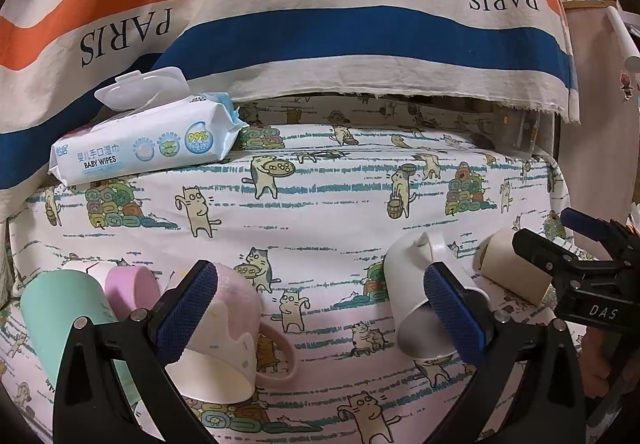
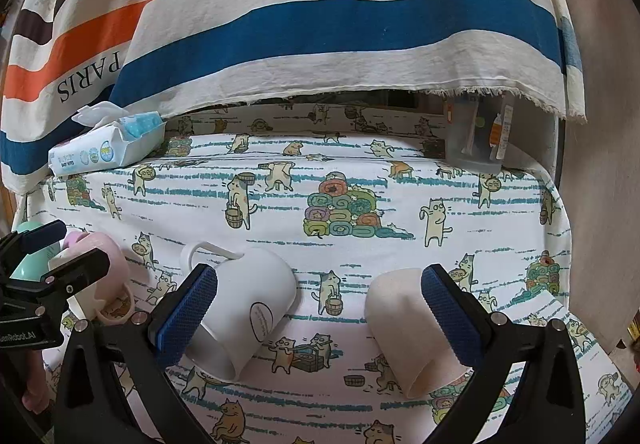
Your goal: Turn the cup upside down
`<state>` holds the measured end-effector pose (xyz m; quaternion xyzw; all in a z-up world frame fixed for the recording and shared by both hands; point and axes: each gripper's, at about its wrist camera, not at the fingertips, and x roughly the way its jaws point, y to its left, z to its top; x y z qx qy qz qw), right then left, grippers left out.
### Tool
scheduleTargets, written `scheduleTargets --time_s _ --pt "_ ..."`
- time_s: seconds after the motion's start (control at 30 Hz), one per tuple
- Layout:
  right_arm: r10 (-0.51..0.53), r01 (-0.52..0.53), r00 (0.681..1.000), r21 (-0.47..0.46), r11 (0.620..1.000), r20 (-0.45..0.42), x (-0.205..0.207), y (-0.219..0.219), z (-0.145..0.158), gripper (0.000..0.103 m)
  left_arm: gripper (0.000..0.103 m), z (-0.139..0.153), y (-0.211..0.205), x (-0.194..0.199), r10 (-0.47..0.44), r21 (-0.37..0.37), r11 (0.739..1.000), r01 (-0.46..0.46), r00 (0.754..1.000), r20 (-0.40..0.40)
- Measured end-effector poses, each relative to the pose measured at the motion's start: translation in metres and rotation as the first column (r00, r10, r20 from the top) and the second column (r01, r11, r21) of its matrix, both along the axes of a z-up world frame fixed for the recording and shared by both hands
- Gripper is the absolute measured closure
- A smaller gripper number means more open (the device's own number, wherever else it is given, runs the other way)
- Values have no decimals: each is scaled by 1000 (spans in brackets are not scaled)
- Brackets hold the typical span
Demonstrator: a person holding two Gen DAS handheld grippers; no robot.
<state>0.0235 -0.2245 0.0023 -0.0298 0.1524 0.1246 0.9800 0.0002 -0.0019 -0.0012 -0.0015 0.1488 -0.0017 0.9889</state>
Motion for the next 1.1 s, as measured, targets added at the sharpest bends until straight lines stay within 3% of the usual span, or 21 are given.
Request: scheduleTargets --time_s 0.67,1.1 --pt "-17 17 1000 2 1000 1 1 -3 0 1 1 0 5 -3 54 -5 999 -54 998 9" --pt "-28 28 1000 0 1000 2 1 -3 0 1 0 1 2 -2 29 -2 1000 -29 1000 5"
